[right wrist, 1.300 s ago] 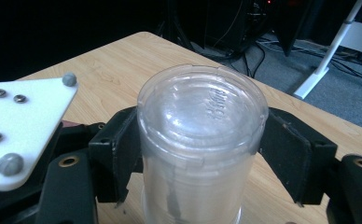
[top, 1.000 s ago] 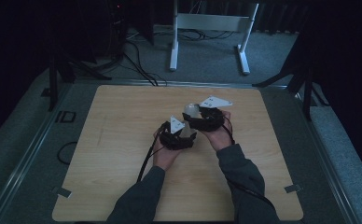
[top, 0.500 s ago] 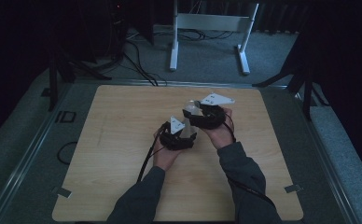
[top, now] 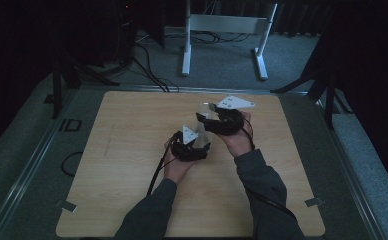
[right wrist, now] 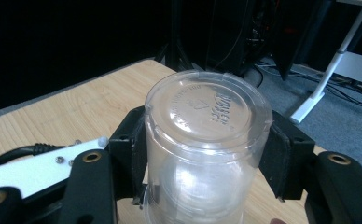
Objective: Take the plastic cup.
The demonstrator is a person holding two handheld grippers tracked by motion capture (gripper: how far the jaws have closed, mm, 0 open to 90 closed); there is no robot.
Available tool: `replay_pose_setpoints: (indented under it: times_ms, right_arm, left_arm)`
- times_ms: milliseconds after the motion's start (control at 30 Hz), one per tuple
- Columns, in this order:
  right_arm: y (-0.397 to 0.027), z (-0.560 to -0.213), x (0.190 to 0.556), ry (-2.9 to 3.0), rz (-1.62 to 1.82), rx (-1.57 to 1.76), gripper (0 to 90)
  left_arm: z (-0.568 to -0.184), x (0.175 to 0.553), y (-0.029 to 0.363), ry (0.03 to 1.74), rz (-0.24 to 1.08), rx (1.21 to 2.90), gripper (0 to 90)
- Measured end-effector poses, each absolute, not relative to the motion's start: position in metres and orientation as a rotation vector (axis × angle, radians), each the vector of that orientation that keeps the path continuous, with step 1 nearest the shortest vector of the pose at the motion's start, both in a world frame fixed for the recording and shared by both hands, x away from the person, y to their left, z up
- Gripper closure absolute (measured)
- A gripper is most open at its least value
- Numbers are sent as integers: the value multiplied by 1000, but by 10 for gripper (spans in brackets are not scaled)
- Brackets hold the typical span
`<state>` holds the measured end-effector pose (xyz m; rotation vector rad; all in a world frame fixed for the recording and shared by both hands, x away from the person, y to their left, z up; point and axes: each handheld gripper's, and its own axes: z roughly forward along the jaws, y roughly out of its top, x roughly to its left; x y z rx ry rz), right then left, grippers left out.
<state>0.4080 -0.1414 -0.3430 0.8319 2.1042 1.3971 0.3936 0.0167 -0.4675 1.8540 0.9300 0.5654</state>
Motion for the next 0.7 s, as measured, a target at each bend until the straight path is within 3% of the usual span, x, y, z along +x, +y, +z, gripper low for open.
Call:
replay_pose_setpoints:
  times_ms: [700]
  right_arm:
    - [-148, -313, 405, 2058, 1474, 827, 411]
  left_arm:
    - [-465, 391, 19, 922, 567, 1843, 230]
